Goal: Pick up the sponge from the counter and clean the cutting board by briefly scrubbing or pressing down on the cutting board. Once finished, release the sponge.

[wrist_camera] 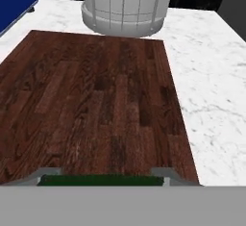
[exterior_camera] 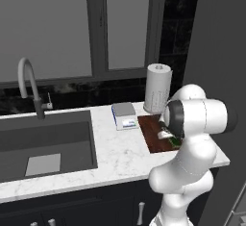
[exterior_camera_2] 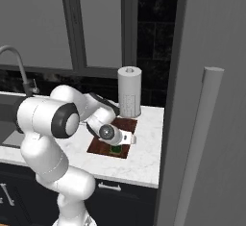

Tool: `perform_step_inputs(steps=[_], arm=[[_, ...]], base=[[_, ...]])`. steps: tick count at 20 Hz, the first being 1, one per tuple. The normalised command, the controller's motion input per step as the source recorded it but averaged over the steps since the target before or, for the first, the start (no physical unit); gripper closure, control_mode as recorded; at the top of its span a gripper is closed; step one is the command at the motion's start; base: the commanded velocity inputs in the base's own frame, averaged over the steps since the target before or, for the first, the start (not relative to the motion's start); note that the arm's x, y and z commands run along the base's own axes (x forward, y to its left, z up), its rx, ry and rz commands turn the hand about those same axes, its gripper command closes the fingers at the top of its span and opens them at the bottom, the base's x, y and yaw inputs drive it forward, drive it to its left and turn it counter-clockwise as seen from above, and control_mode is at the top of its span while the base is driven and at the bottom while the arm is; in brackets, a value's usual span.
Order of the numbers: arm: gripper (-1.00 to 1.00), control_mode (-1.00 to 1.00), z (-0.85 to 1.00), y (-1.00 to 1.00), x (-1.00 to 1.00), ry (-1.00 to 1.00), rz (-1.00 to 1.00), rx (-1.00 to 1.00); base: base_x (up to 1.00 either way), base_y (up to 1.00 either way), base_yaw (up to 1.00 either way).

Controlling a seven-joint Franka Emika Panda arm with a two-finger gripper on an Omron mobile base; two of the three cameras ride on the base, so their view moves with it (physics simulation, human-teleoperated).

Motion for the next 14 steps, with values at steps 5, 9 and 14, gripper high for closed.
perform_step_inputs(steps=[5,9,14], arm=[[1.0,-1.0,0.0,-0.04,0.72,-0.01,0.02,0.01],[1.0,-1.0,0.0,0.0,0.9,0.0,0.05,0.02],[1.0,-1.0,0.0,0.01,0.77,0.0,0.07,0.0]], base=[[0.0,0.0,0.0],[0.0,0.0,0.0],[0.0,0.0,0.0]])
